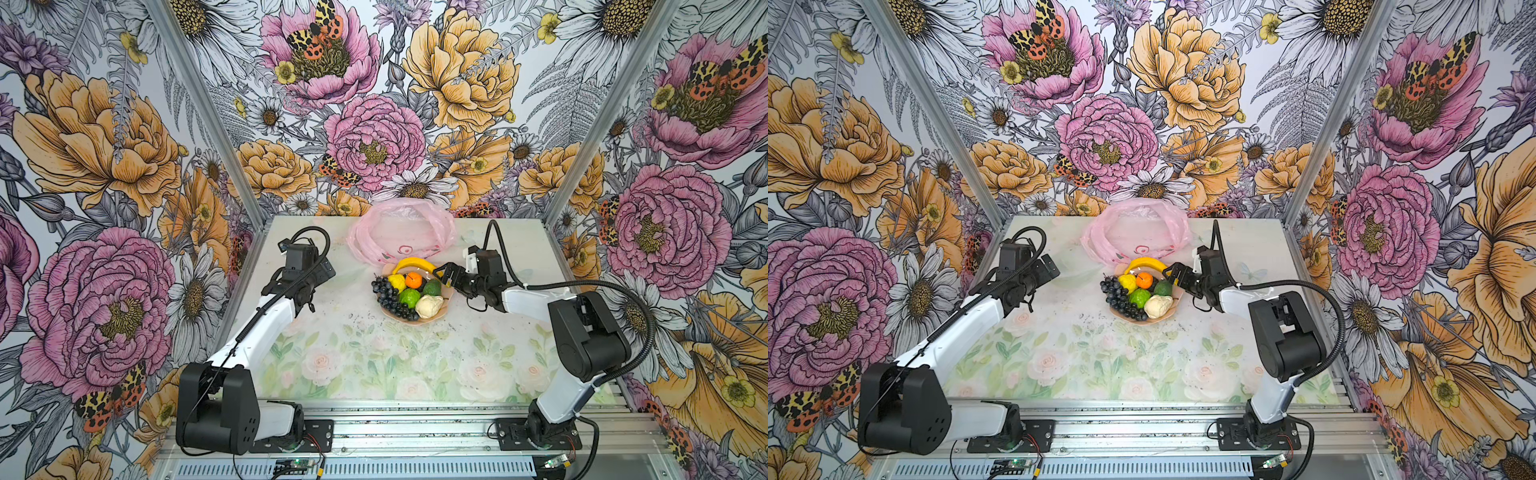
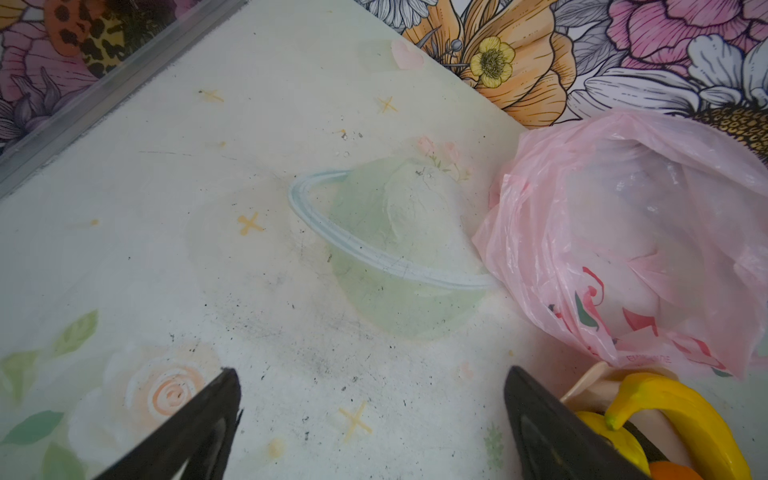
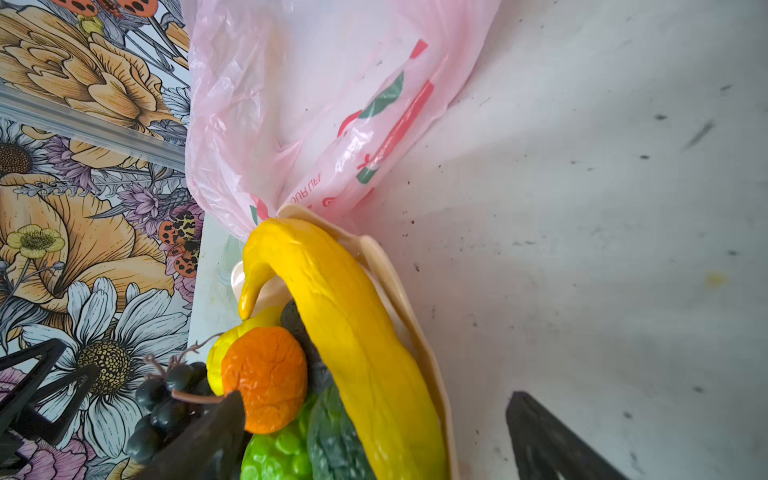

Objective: Take the fake fruits out of the plastic bag

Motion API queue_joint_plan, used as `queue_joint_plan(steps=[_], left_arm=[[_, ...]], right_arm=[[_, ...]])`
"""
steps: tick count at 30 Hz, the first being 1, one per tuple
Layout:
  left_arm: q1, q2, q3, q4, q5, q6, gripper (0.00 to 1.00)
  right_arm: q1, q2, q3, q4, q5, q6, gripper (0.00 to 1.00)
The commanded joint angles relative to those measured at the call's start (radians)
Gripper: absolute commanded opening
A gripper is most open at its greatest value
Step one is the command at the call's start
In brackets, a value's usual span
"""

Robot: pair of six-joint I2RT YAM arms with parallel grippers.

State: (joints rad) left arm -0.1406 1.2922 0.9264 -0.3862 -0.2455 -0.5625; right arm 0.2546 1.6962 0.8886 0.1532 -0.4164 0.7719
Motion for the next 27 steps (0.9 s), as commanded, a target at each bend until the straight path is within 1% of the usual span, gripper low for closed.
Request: queue_joint_plan(steps=[1, 4, 5, 6, 8, 9, 10, 11, 12, 14, 15, 16, 18, 20, 21, 22, 23, 24, 26, 27], left_arm=[[-0.012, -0.082, -0.027, 0.075, -0.122, -0.042, 0.99], [-0.023, -0.115, -0.065, 0.135, -0.208, -0.039, 0.99], [-0.032, -0.129, -0.087, 0.17, -0.245, -0.032, 0.99], [-0.049, -0.149, -0.128, 0.238, -0.308, -0.011, 0.99], [-0.086, -0.189, -0.26, 0.489, -0.412, 0.116, 0.99], [-0.1, -0.201, -0.334, 0.645, -0.469, 0.199, 0.99], [-0.105, -0.203, -0.396, 0.778, -0.492, 0.271, 0.99], [-0.103, -0.2, -0.425, 0.854, -0.497, 0.335, 0.99], [-0.101, -0.187, -0.433, 0.879, -0.512, 0.389, 0.99], [-0.085, -0.151, -0.418, 0.865, -0.535, 0.451, 0.99], [-0.074, -0.131, -0.423, 0.875, -0.536, 0.466, 0.99], [-0.056, -0.115, -0.443, 0.914, -0.511, 0.477, 0.99], [-0.022, -0.074, -0.524, 1.089, -0.432, 0.515, 0.99], [-0.005, -0.009, -0.593, 1.272, -0.392, 0.577, 0.99], [-0.004, 0.009, -0.602, 1.31, -0.382, 0.61, 0.99], [-0.012, -0.013, -0.584, 1.23, -0.339, 0.613, 0.99], [-0.011, -0.019, -0.573, 1.203, -0.291, 0.625, 0.99], [-0.015, 0.0, -0.57, 1.223, -0.283, 0.644, 0.99], [-0.025, 0.025, -0.551, 1.172, -0.281, 0.64, 0.99], [-0.023, 0.047, -0.554, 1.182, -0.267, 0.64, 0.99]], right_arm=[[-0.012, -0.134, -0.011, -0.074, 0.082, -0.069, 0.99], [-0.018, -0.234, -0.004, -0.164, 0.151, -0.126, 0.99], [-0.02, -0.263, -0.002, -0.187, 0.18, -0.142, 1.0], [-0.022, -0.298, -0.005, -0.204, 0.216, -0.16, 0.99], [-0.031, -0.361, -0.03, -0.215, 0.3, -0.188, 0.99], [-0.036, -0.397, -0.047, -0.215, 0.352, -0.201, 0.99], [-0.043, -0.427, -0.063, -0.215, 0.404, -0.216, 0.99], [-0.053, -0.45, -0.074, -0.215, 0.436, -0.229, 1.0], [-0.065, -0.471, -0.084, -0.214, 0.467, -0.246, 1.0], [-0.086, -0.501, -0.095, -0.211, 0.509, -0.277, 0.99], [-0.09, -0.515, -0.105, -0.205, 0.562, -0.299, 0.99], [-0.092, -0.525, -0.119, -0.185, 0.615, -0.329, 1.0], [-0.096, -0.536, -0.167, -0.103, 0.673, -0.417, 0.99], [-0.108, -0.53, -0.233, 0.028, 0.646, -0.505, 1.0], [-0.116, -0.524, -0.263, 0.084, 0.628, -0.536, 1.0], [-0.12, -0.514, -0.288, 0.125, 0.636, -0.546, 1.0], [-0.123, -0.505, -0.309, 0.16, 0.643, -0.552, 0.99], [-0.123, -0.489, -0.332, 0.201, 0.652, -0.567, 1.0], [-0.124, -0.451, -0.367, 0.269, 0.701, -0.59, 0.99], [-0.128, -0.438, -0.37, 0.279, 0.738, -0.605, 1.0]])
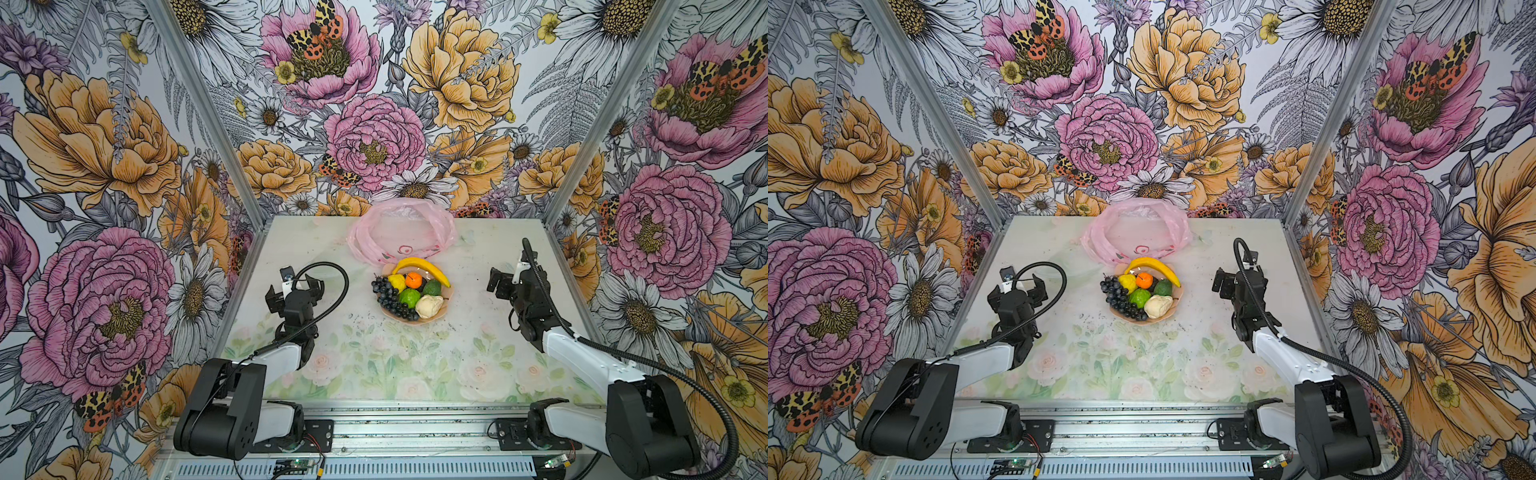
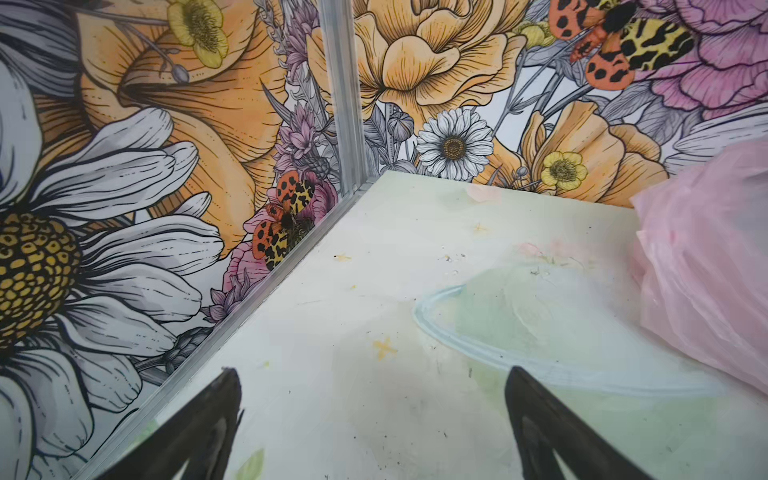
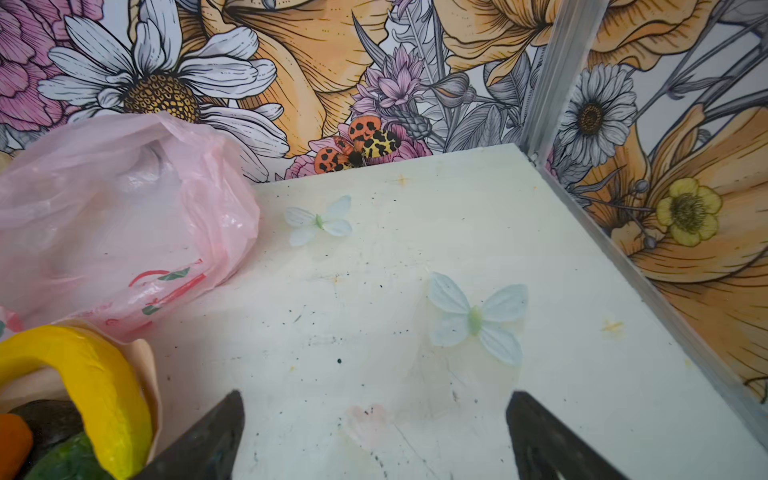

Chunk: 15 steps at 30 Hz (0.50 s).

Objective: Take the fake fruits out of the plastic bag

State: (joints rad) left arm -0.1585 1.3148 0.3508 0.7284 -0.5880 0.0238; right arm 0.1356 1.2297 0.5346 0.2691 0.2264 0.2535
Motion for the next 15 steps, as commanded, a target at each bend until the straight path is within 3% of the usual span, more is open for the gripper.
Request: queue_joint_plan(steps=[1, 5, 11, 13, 15], left_arm=[[-0.009, 0.054, 0.013, 0.088, 0.074, 0.047, 0.99], [0.002, 0.176, -0.027, 0.301, 0.163, 0.091, 0.99], [0.111, 0.204, 0.028, 0.174, 0.307, -0.015, 0.99], [0.156, 0.24, 0.001, 0.262, 0.369, -0.044, 0.99], [0.152, 0.228, 0.009, 0.235, 0.329, -0.054, 0.99]], right_arm=[[-0.008, 0.042, -0.031, 0.203, 0.116, -0.111, 0.99], [-0.04, 0.067, -0.036, 0.278, 0.078, -0.179, 1.0], [-0.114, 0.093, -0.042, 0.318, -0.044, -0.205, 1.0], [-0.134, 0.087, -0.043, 0.316, -0.089, -0.194, 1.0], [-0.155, 0.088, -0.036, 0.3, -0.137, -0.188, 1.0]])
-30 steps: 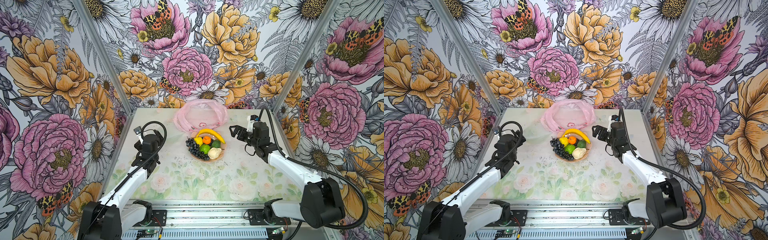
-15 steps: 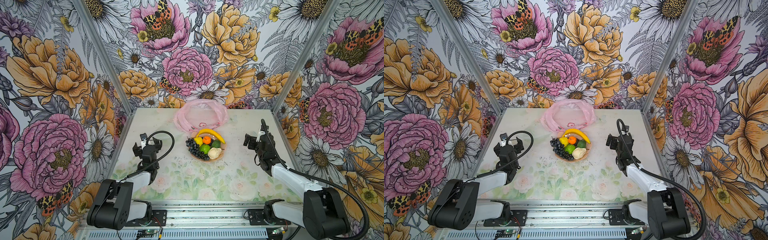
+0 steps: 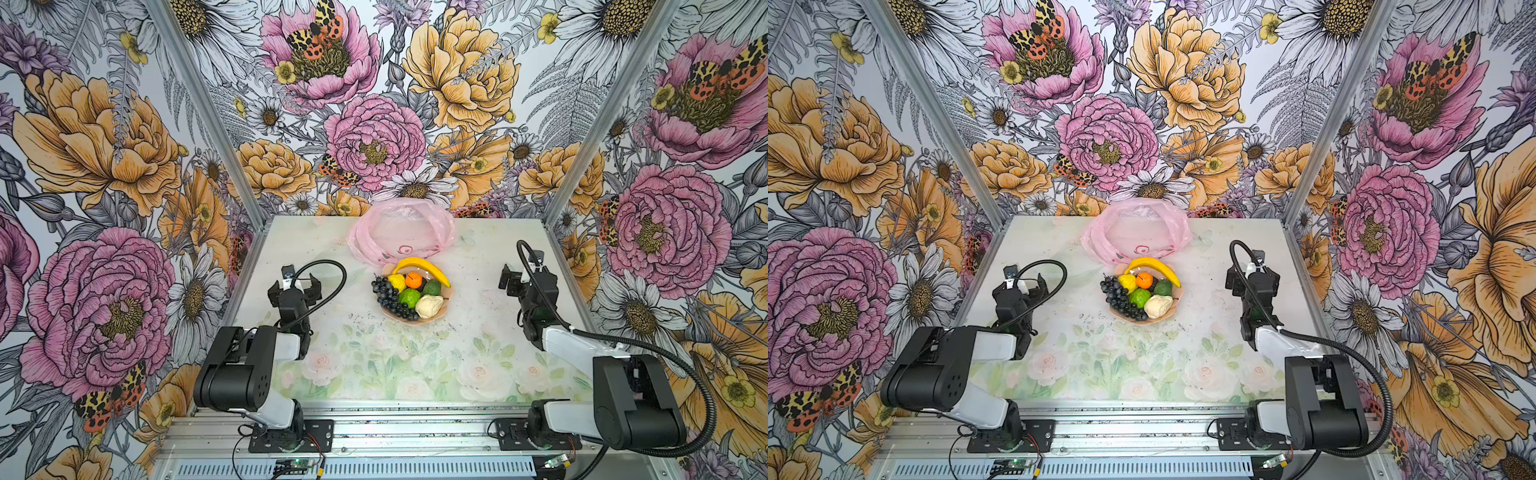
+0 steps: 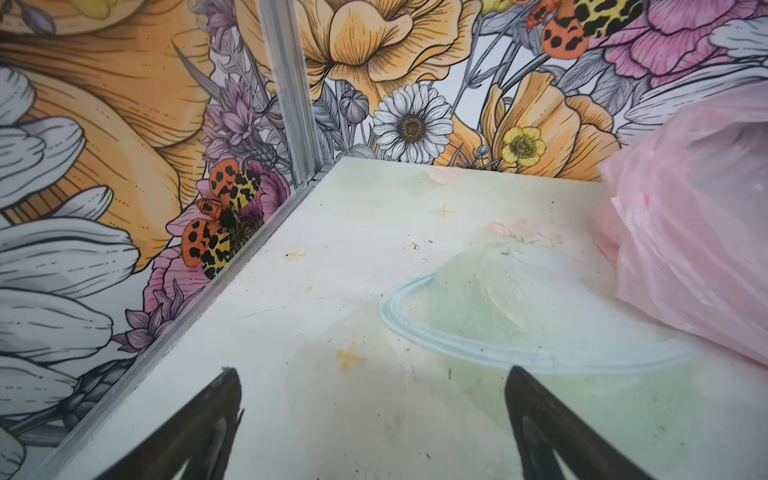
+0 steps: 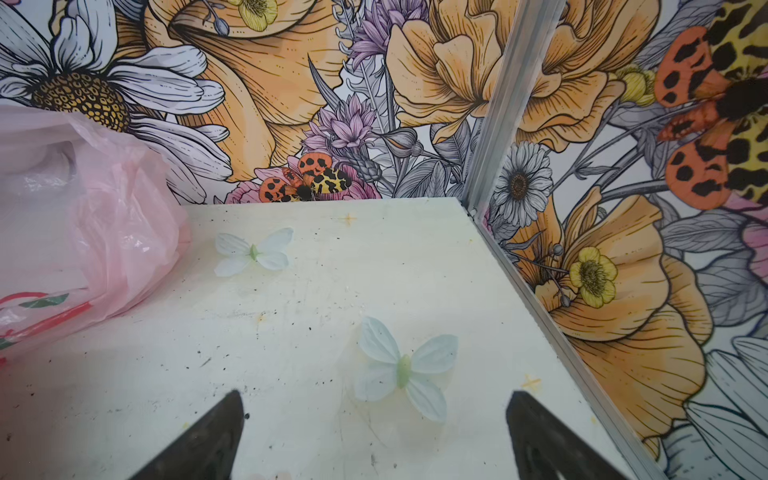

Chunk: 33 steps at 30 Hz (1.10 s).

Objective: Take the fake fruits out of the plastic bag

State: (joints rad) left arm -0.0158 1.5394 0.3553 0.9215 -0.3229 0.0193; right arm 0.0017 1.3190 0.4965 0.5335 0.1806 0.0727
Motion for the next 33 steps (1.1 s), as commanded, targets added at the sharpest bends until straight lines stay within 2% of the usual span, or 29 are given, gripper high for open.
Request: queue_joint_plan(steps=[1, 4, 8, 11, 13, 15, 16, 17, 26, 33], left_arm=[[0.006, 0.014, 0.003, 0.062, 0.06, -0.042, 0.99], [0.002, 0.011, 0.005, 0.054, 0.057, -0.042, 0.99], [0.001, 0.01, 0.006, 0.045, 0.056, -0.042, 0.98], [0.001, 0.01, 0.005, 0.045, 0.053, -0.041, 0.99], [0.001, 0.01, 0.006, 0.049, 0.053, -0.041, 0.99], [-0.001, 0.01, 0.007, 0.047, 0.052, -0.04, 0.99], [-0.001, 0.01, 0.007, 0.045, 0.051, -0.039, 0.99], [-0.001, 0.01, 0.007, 0.048, 0.051, -0.039, 0.99], [-0.001, 0.01, 0.007, 0.046, 0.051, -0.04, 0.99], [-0.001, 0.01, 0.007, 0.045, 0.051, -0.039, 0.99]], right_arm=[[-0.027, -0.003, 0.004, 0.022, -0.103, -0.005, 0.99], [-0.031, 0.004, -0.048, 0.037, -0.095, 0.019, 1.0], [-0.034, 0.031, -0.146, 0.233, -0.101, 0.021, 1.0], [-0.058, 0.123, -0.153, 0.327, -0.113, 0.046, 1.0], [-0.063, 0.227, -0.163, 0.458, -0.117, 0.05, 0.99], [-0.063, 0.205, -0.121, 0.34, -0.1, 0.058, 1.0], [-0.057, 0.222, -0.124, 0.385, -0.104, 0.046, 0.99], [-0.053, 0.206, -0.121, 0.345, -0.094, 0.05, 1.0], [-0.024, 0.213, -0.121, 0.359, -0.07, 0.016, 0.99], [-0.022, 0.214, -0.101, 0.318, -0.092, 0.004, 1.0]])
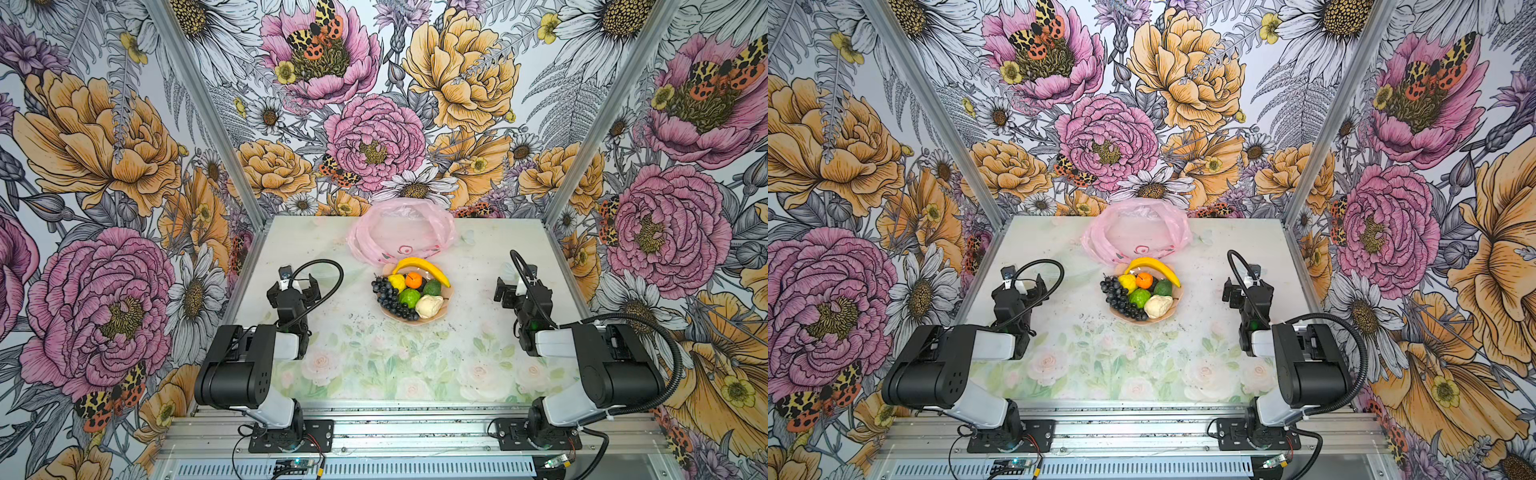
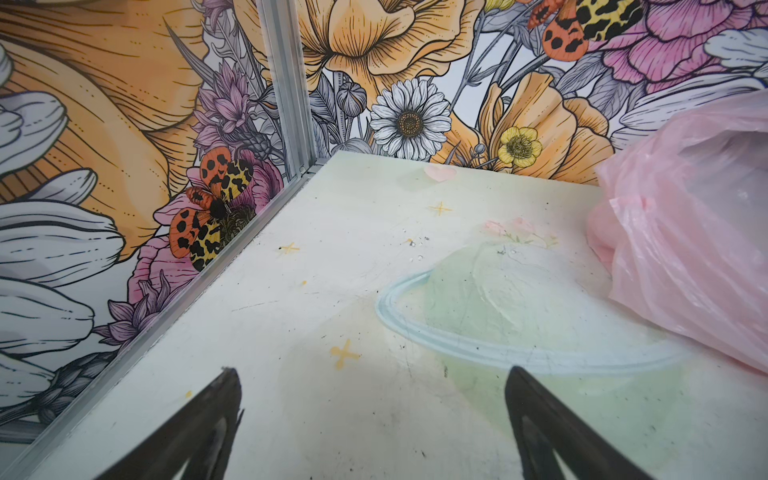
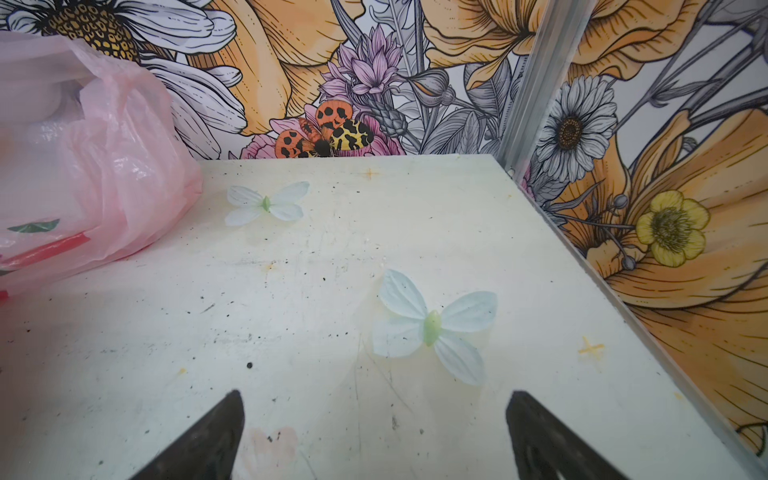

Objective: Take the fake fruits out of the plastic bag

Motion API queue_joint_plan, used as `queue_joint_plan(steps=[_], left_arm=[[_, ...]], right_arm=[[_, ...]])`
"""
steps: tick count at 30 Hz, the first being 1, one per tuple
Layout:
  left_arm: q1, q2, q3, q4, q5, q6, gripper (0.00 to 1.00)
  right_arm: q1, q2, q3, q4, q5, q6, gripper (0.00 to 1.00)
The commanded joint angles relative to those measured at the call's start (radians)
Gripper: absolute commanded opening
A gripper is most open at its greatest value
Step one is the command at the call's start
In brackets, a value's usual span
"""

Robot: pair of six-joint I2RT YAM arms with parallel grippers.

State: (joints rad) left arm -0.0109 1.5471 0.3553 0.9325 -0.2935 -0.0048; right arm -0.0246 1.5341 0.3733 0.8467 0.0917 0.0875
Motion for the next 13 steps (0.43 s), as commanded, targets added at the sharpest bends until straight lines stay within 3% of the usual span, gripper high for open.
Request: queue_joint_plan(steps=[1, 13], left_arm=[[-0.006, 0.002, 0.006, 0.035, 0.021, -0.015, 0.99], [-0.006, 0.001, 0.007, 0.034, 0.022, -0.016, 0.99]], right_arm=[[0.005, 0.002, 0.024, 0.005, -0.005, -0.012, 1.0], [0.005, -0.002, 0.023, 0.003, 0.007, -0.006, 1.0]])
